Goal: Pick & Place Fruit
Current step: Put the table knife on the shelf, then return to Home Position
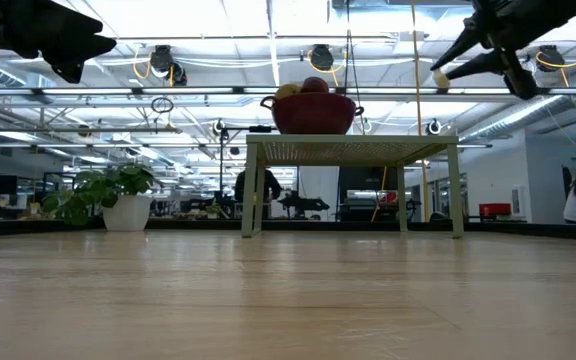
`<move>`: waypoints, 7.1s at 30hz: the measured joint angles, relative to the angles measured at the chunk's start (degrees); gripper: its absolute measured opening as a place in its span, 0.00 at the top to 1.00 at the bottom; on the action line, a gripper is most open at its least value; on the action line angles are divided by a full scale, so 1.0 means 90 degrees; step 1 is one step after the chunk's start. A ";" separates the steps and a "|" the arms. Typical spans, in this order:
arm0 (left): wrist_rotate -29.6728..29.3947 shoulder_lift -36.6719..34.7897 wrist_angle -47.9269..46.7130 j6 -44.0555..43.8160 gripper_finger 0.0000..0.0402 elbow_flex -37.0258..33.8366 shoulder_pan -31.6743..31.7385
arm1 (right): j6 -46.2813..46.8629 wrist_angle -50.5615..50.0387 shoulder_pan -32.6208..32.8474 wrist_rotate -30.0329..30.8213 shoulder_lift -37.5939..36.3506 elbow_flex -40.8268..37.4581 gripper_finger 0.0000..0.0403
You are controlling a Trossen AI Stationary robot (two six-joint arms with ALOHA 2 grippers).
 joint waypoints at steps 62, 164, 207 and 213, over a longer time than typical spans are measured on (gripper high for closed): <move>-0.0049 0.0000 -0.0003 0.0891 0.60 0.0000 0.0001 | -0.1146 -0.3193 -0.3527 -0.3764 0.4789 0.3963 0.86; -0.0042 0.0000 -0.0002 0.0828 0.60 0.0000 0.0002 | -0.1177 -0.2857 -0.3758 -0.3135 0.4618 0.3951 0.79; -0.0049 -0.0001 0.0355 0.0818 0.60 0.0000 0.0001 | -0.5763 0.0149 -0.3053 -0.2440 0.0181 0.0696 1.00; -0.0049 -0.0001 0.0561 0.0872 0.60 0.0002 0.0000 | -0.6350 0.0801 -0.3050 -0.2742 -0.0369 -0.0036 1.00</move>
